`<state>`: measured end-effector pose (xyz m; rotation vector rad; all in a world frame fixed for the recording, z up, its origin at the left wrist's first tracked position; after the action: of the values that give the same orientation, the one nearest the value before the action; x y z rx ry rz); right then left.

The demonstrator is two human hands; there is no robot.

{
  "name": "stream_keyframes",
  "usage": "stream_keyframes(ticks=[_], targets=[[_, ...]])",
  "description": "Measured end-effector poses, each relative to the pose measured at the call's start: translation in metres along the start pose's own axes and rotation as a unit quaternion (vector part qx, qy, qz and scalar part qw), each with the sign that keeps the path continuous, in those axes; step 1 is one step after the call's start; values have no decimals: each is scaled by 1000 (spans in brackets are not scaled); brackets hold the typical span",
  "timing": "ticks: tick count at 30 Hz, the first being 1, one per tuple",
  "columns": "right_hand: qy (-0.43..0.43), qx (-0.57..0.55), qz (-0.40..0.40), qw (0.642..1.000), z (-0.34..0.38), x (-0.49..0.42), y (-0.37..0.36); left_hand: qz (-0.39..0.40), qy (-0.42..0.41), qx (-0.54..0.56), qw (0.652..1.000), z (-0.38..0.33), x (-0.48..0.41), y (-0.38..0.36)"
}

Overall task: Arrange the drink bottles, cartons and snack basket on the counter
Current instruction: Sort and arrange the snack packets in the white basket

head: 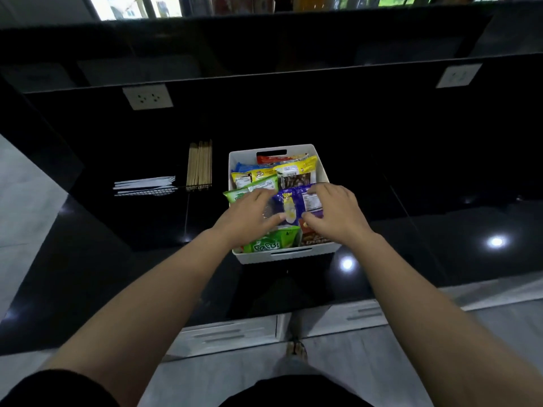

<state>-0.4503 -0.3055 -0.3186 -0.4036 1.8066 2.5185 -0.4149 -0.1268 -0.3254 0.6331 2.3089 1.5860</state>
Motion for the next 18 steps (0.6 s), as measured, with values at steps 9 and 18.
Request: stream_keyframes(ticks=[9, 18], targets=[[10, 27, 112, 993, -1, 22, -25, 33, -59, -70, 995, -1, 25, -16], [40, 76, 72, 994, -3, -17, -33, -13, -3, -111, 994, 20, -12, -9]])
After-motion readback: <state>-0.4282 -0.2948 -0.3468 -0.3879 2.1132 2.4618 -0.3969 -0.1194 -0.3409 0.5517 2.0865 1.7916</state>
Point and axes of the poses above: each hand's wrist, its own x-axis away from the middle knuckle, its own y-axis out of the back of the hand, z = x × y, the point moved 7 cm from there along -x, towards the middle knuckle, and after that the axes turned 6 degrees about y, right-handed, at the moved point
